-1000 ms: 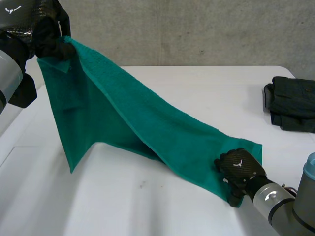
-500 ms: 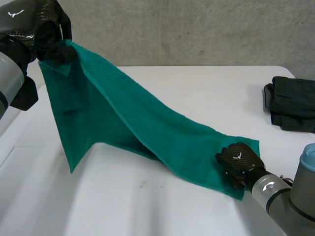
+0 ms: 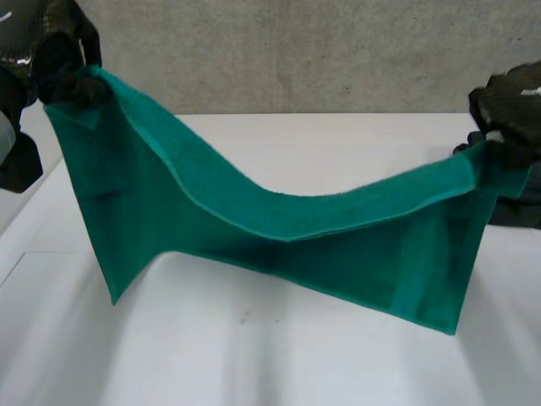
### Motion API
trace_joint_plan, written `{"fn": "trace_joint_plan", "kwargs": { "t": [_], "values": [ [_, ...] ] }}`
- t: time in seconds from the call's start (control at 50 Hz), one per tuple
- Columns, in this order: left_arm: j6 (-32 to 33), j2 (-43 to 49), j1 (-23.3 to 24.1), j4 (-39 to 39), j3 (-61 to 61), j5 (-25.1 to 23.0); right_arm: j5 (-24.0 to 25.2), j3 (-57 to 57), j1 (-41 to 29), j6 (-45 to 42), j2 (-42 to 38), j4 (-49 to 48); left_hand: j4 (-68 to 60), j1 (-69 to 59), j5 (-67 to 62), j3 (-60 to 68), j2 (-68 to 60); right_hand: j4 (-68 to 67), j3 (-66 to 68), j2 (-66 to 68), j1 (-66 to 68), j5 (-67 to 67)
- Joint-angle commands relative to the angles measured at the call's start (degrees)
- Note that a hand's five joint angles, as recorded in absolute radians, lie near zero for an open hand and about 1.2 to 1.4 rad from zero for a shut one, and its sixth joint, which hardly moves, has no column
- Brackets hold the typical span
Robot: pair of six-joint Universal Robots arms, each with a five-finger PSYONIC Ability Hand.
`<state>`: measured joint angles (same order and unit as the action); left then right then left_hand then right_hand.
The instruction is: Fold the laundry.
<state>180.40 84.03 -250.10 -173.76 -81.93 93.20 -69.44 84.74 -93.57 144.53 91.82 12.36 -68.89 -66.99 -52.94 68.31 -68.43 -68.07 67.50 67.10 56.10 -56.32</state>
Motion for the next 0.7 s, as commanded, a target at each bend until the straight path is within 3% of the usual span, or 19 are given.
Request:
{"fn": "trace_joint_plan", "kwargs": {
  "t": [0.02, 0.14, 0.28, 0.36, 0.44, 0.48, 0.56, 0.66, 0.7],
  "values": [
    [1.52, 1.92, -4.17, 0.45, -5.08, -0.38, 1.06, -8.97, 0.76, -1.96, -9.62, 12.15, -11.11, -13.01, -17.06, 11.69, -11.57, -11.93, 12.5, 12.9, 23.9, -13.68],
    [9.76, 15.78, -4.52, 0.0, -3.96, -0.73, -1.48, -17.74, -0.12, -4.79, -21.12, 14.27, -11.11, -13.01, -17.06, 11.69, -11.57, -11.93, 12.5, 12.9, 23.9, -13.68],
    [14.97, 27.49, -4.26, -4.91, 8.43, -0.56, -6.76, -35.14, -4.07, 0.3, -32.21, 10.5, -11.11, -13.01, -17.06, 11.69, -11.57, -11.93, 12.5, 12.9, 23.9, -13.68],
    [15.42, 28.73, -4.35, -13.86, 18.54, -0.65, -8.95, -51.37, -7.24, 8.46, -35.38, 0.95, -11.11, -13.01, -17.06, 11.69, -11.57, -11.93, 12.5, 12.9, 23.9, -13.68],
    [15.42, 27.94, -4.7, -25.46, 26.1, -0.65, -11.58, -59.57, -7.24, 13.4, -35.22, -9.25, -11.11, -13.01, -17.06, 11.69, -11.57, -11.93, 12.5, 12.9, 23.9, -13.68],
    [15.42, 26.8, -4.87, -28.73, 28.22, -0.82, -12.04, -60.56, -7.33, 14.46, -34.69, -11.56, -11.11, -13.01, -17.06, 11.69, -11.57, -11.93, 12.5, 12.9, 23.9, -13.68],
    [15.15, 23.82, -5.05, -27.77, 27.26, -0.82, -11.69, -59.87, -7.59, 14.64, -32.4, -9.91, -11.11, -13.01, -17.06, 11.69, -11.57, -11.93, 12.5, 12.9, 23.9, -13.68],
    [15.24, 19.69, -4.52, -26.54, 16.64, -1.52, -9.58, -52.5, -8.03, 14.47, -31.0, -2.0, -11.11, -13.01, -17.06, 11.69, -11.57, -11.93, 12.5, 12.9, 23.9, -13.68],
    [15.15, 17.58, -4.43, -26.63, 11.02, -2.4, -8.26, -46.35, -8.2, 14.55, -29.94, 2.3, -11.11, -13.01, -17.06, 11.69, -11.57, 4.57, -4.0, -3.6, 7.4, 2.82]
  ]
}}
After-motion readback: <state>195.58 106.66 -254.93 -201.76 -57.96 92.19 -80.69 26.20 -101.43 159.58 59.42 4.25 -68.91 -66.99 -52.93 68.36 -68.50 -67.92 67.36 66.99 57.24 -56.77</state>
